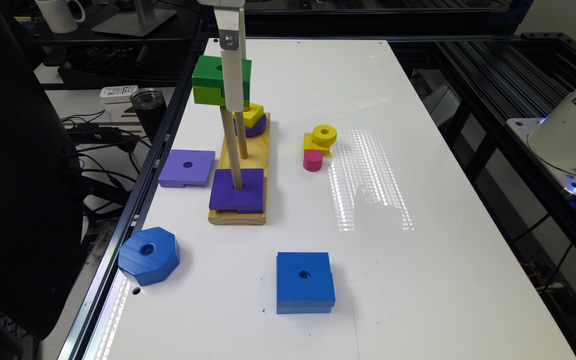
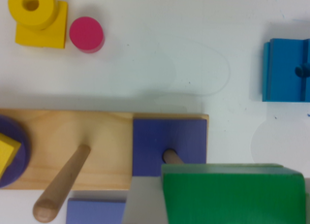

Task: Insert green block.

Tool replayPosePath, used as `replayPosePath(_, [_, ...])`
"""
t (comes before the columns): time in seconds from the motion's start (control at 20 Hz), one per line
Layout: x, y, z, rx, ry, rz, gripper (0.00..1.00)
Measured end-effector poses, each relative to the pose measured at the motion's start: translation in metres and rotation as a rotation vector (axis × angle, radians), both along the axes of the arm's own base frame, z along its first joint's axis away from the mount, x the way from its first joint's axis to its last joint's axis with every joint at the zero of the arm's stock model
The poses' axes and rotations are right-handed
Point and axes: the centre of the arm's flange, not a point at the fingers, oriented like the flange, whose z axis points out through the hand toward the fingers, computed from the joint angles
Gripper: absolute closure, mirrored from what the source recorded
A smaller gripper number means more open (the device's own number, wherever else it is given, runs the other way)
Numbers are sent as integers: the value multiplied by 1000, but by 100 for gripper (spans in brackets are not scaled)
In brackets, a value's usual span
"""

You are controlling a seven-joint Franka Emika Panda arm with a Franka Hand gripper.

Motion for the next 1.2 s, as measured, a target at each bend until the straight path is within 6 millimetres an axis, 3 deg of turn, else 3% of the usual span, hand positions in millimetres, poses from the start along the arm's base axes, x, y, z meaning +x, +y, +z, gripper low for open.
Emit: replayPosePath(1.2, [2, -1, -16, 10, 12, 0, 100])
